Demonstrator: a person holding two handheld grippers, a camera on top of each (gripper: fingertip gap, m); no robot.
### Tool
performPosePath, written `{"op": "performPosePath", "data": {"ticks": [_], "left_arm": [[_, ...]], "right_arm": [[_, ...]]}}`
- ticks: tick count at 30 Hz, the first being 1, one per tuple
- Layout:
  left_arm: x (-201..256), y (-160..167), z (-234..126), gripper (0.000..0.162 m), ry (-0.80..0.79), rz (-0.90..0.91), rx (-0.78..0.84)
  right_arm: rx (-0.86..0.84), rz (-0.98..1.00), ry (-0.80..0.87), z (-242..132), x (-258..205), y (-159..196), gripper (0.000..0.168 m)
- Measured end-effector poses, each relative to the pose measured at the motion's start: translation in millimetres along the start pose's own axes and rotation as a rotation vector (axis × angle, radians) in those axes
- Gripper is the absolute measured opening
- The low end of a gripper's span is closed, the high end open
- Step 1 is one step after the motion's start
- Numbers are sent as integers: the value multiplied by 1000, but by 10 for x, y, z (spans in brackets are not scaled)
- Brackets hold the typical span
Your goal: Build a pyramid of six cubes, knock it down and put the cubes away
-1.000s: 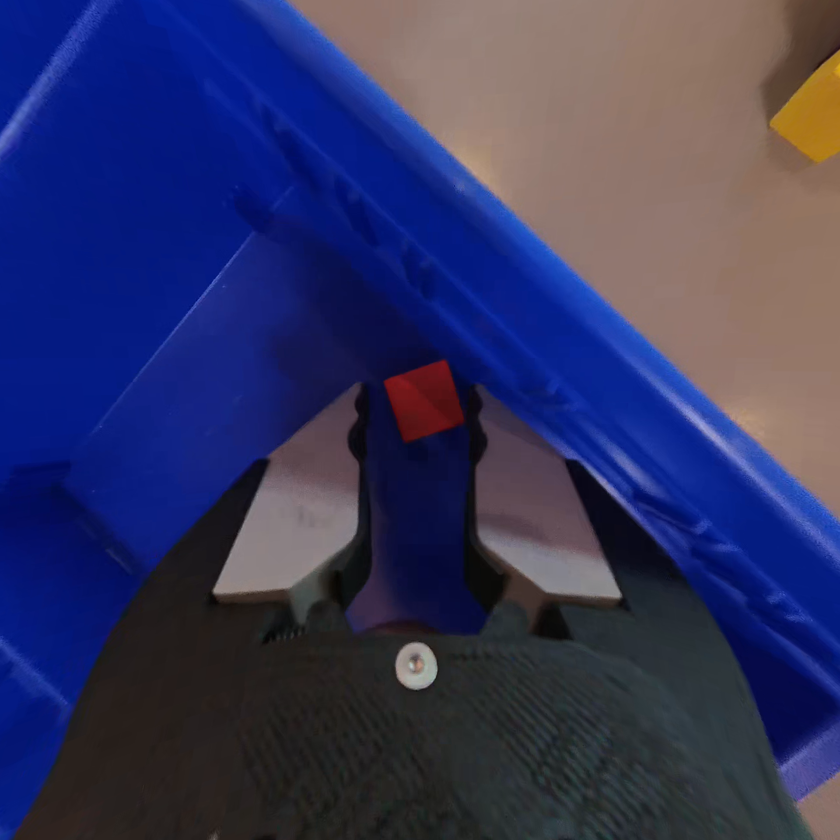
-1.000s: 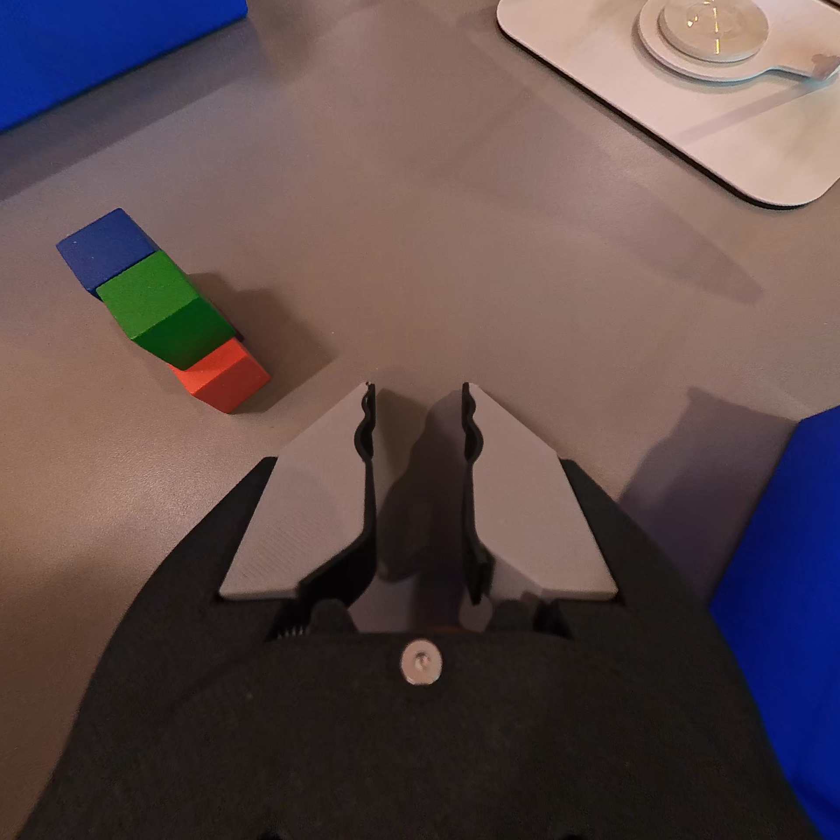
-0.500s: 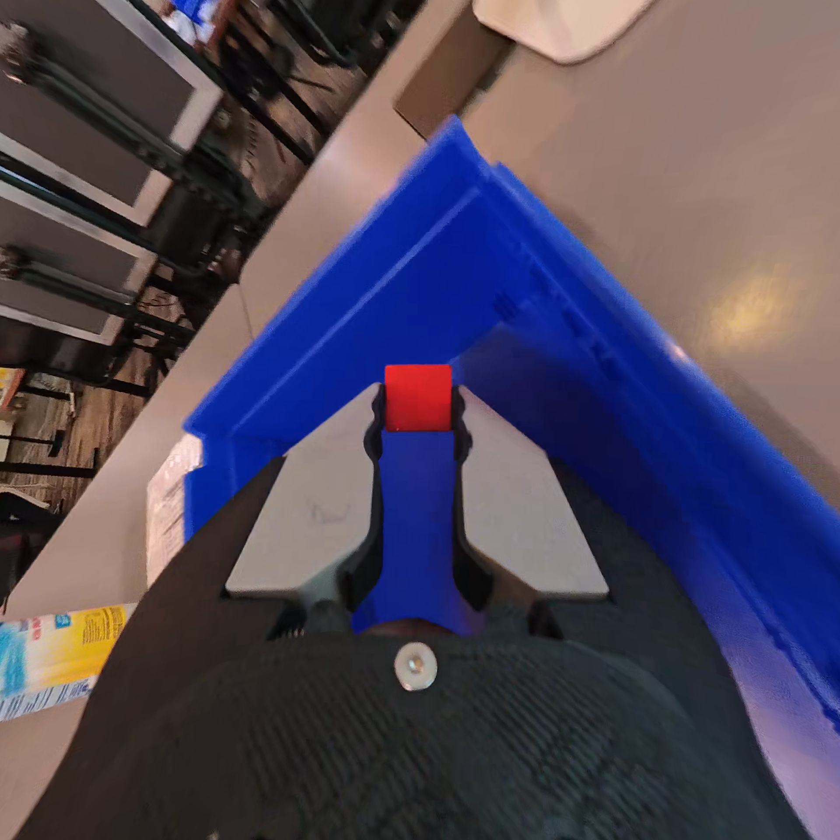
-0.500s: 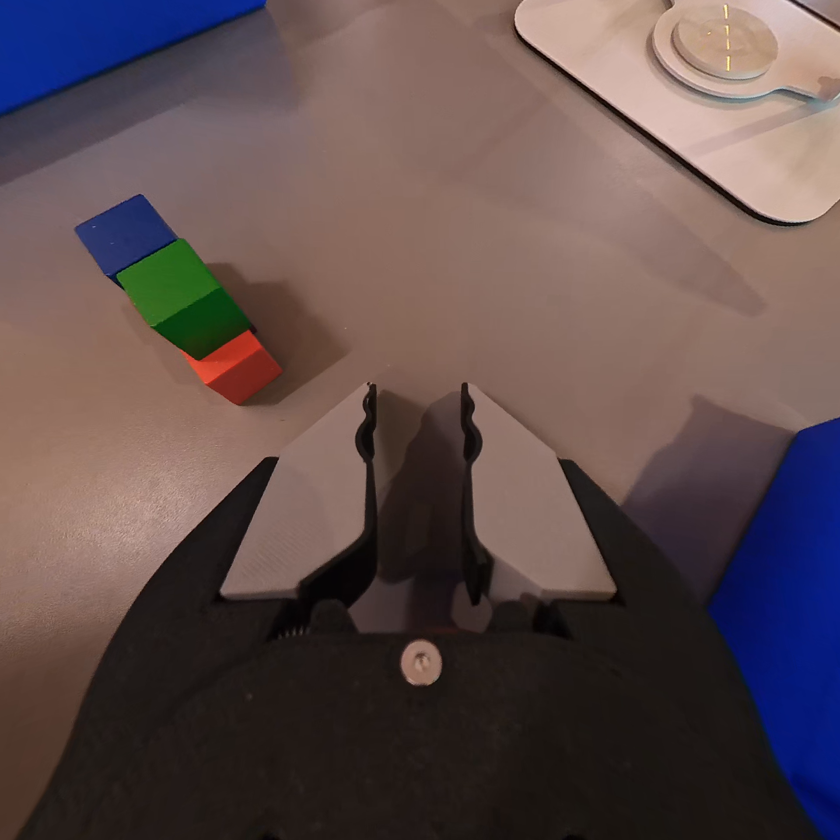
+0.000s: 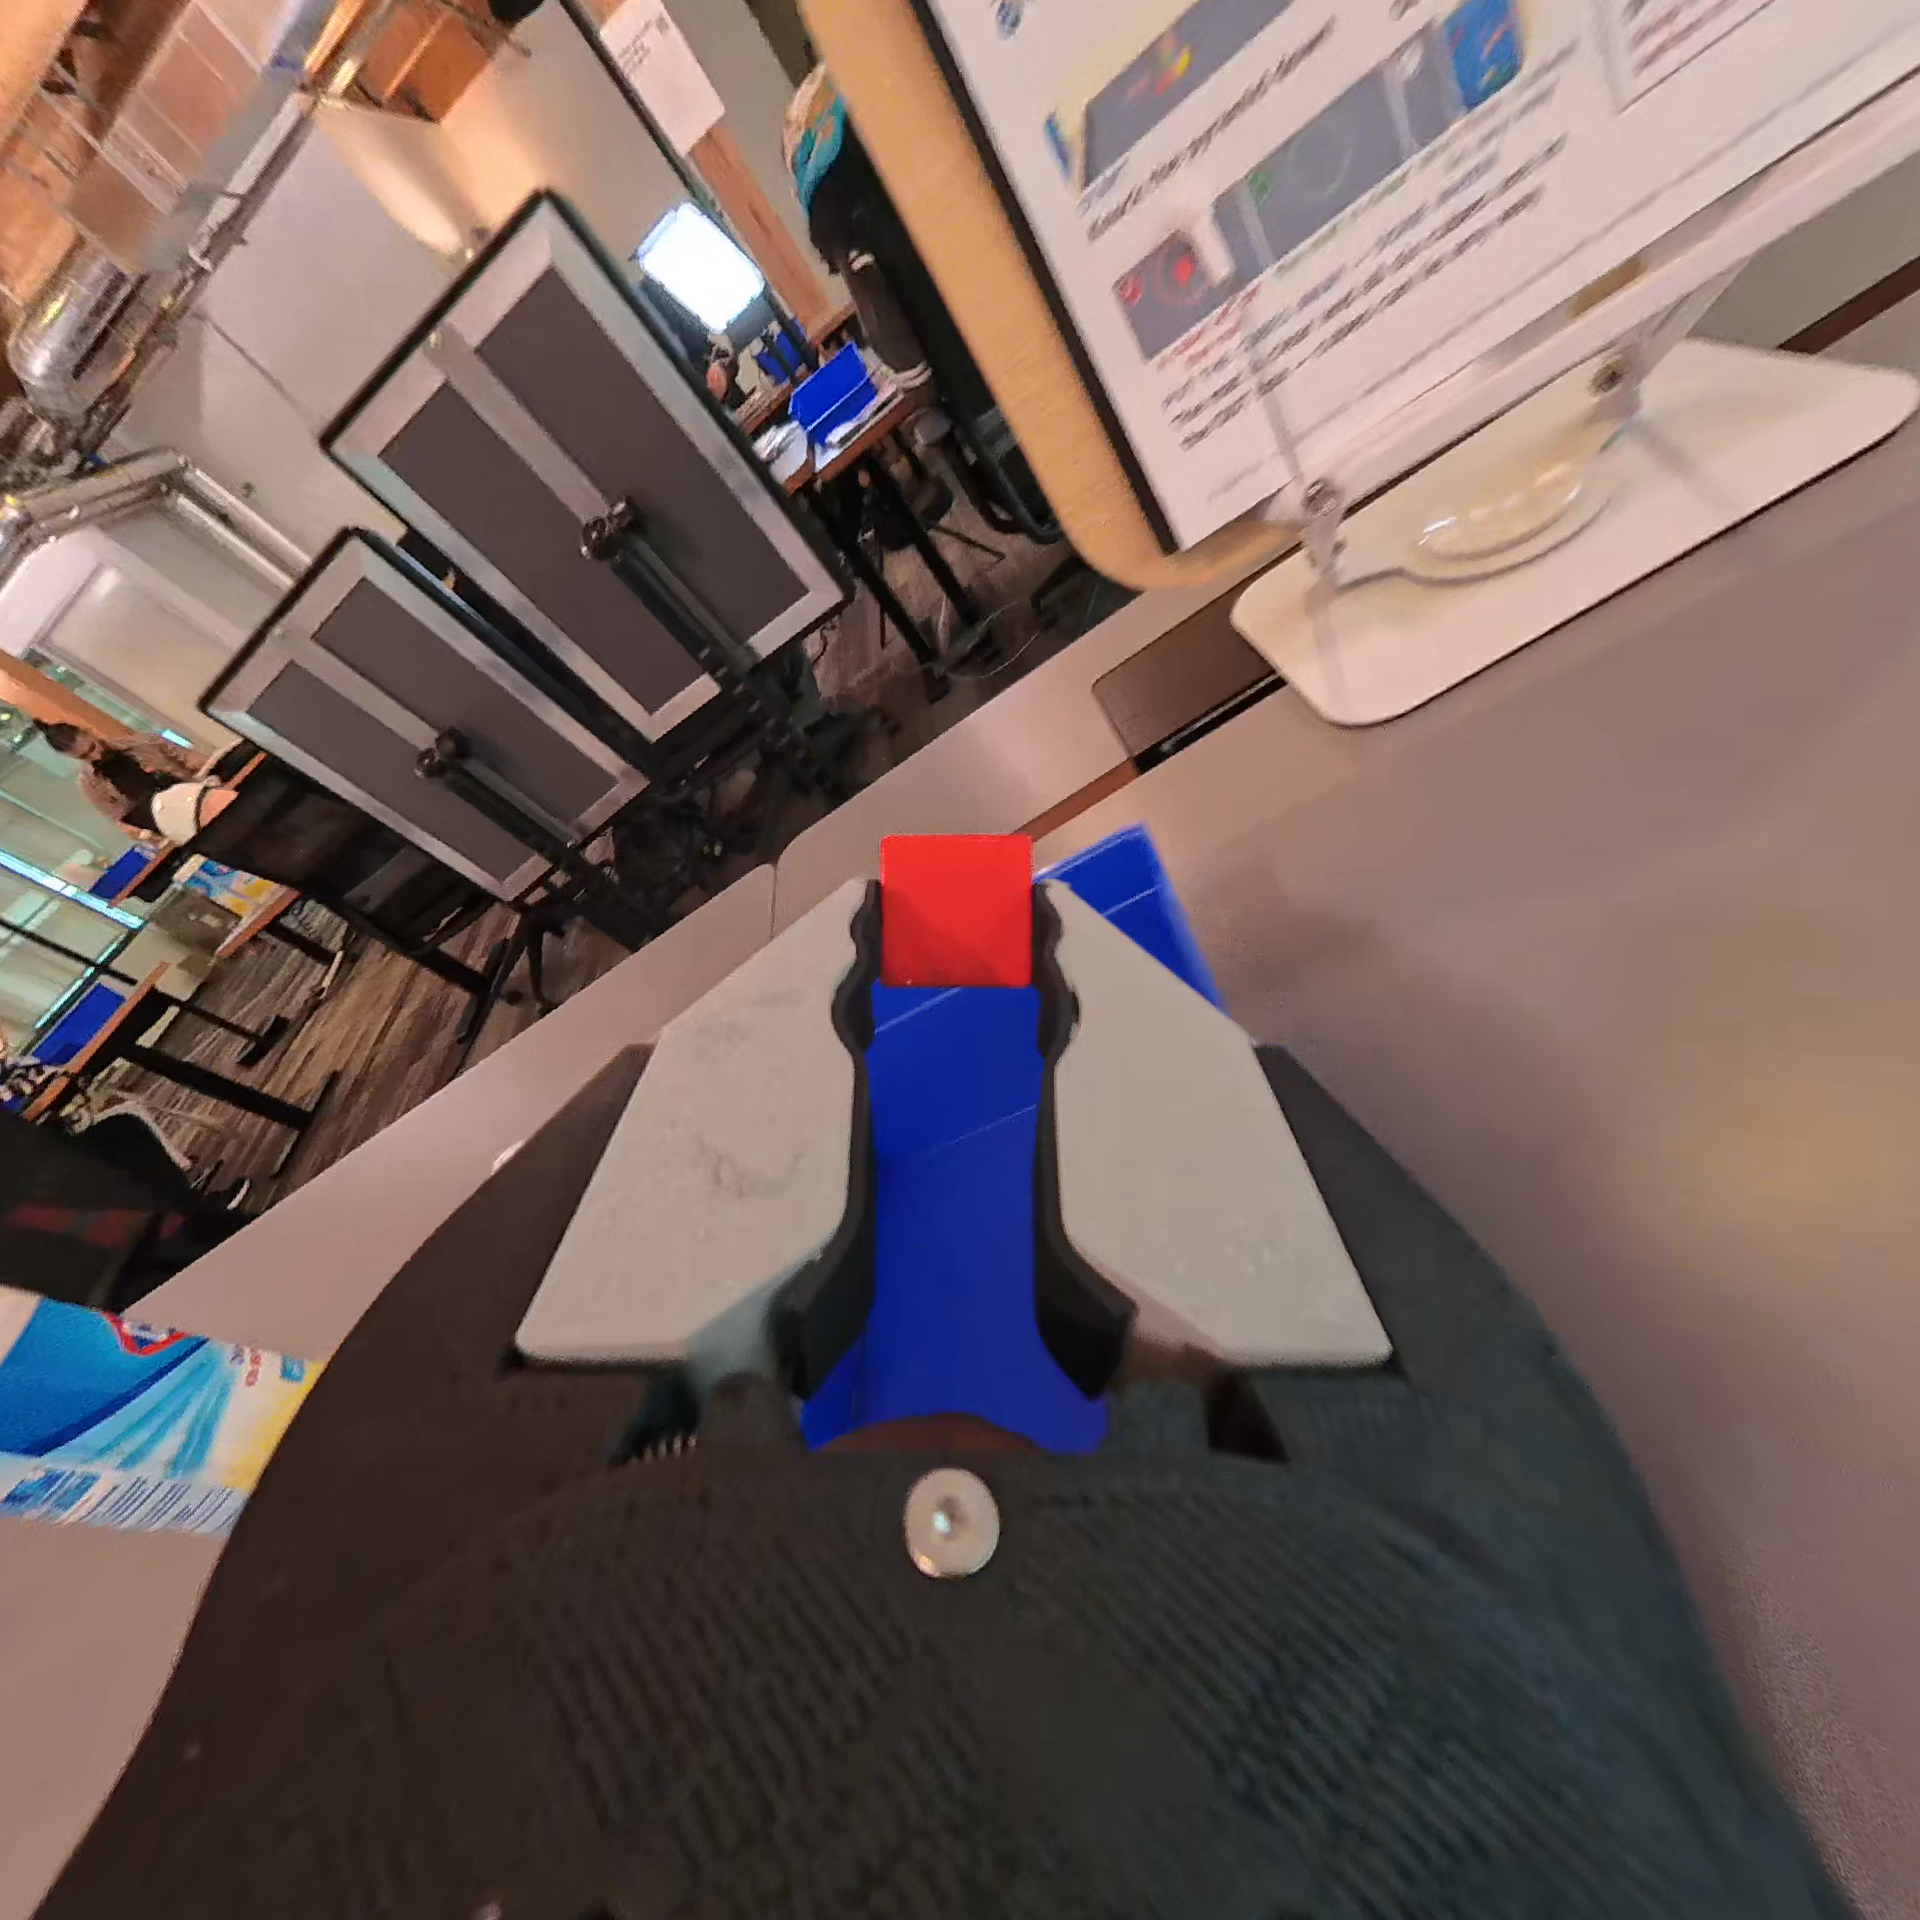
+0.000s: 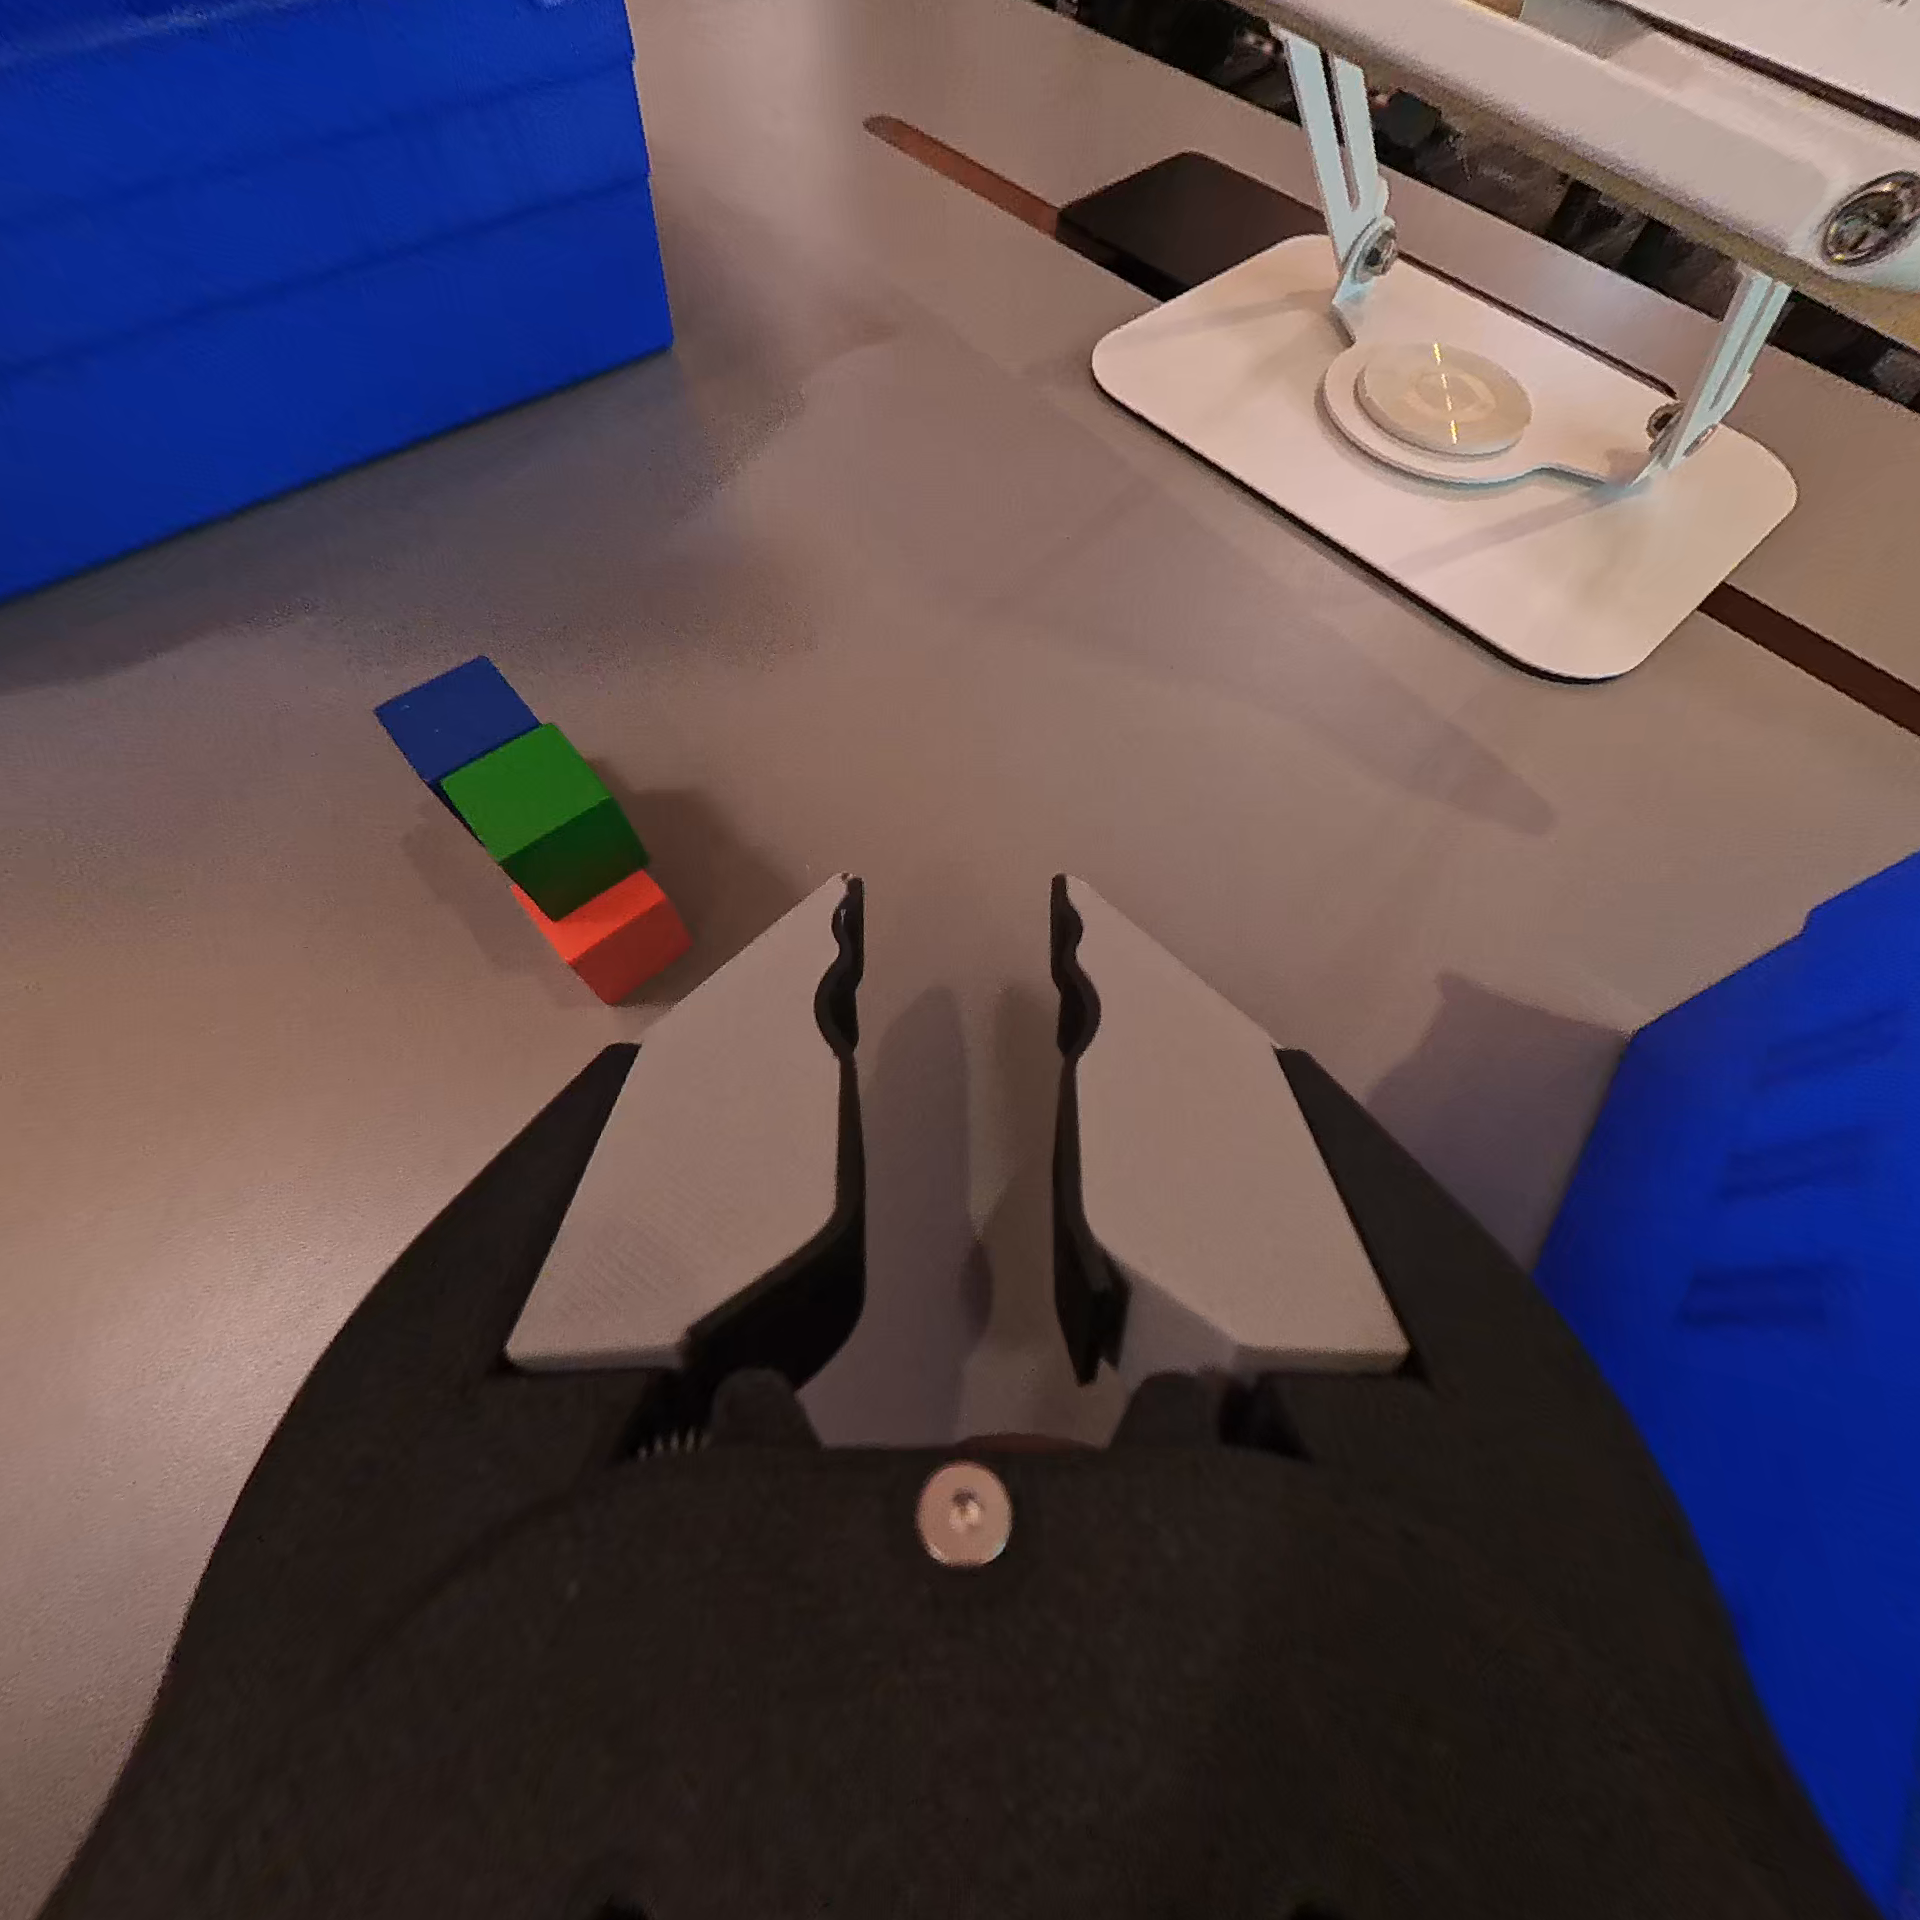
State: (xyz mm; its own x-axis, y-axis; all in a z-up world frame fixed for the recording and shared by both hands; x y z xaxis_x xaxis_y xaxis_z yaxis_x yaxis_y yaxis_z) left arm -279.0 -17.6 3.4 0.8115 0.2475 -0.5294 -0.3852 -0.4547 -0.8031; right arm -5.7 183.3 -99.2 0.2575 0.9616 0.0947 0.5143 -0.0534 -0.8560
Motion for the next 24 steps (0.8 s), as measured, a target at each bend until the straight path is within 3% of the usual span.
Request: {"op": "performPosePath", "data": {"ticks": [12, 24], "left_arm": [[834, -588, -106, 26, 154, 68, 144], [1401, -445, 32, 26, 495, 102, 142]], "right_arm": [[114, 54, -60, -149, 5, -99, 33], [249, 46, -211, -257, -106, -188, 38]]}}
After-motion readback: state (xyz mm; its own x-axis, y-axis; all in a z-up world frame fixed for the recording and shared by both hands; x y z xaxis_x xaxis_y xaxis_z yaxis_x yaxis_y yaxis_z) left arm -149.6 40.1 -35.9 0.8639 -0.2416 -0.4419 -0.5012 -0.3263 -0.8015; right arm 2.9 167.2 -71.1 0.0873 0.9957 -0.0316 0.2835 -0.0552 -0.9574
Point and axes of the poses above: each gripper's, where its closed fingertips meet, z out along the fingers, y out of its underside, x = y × z across the jaws, the point moved 10 cm from there along -z, back along the fingers, and after that the axes turned 7 degrees about y, right-handed, at the moved point
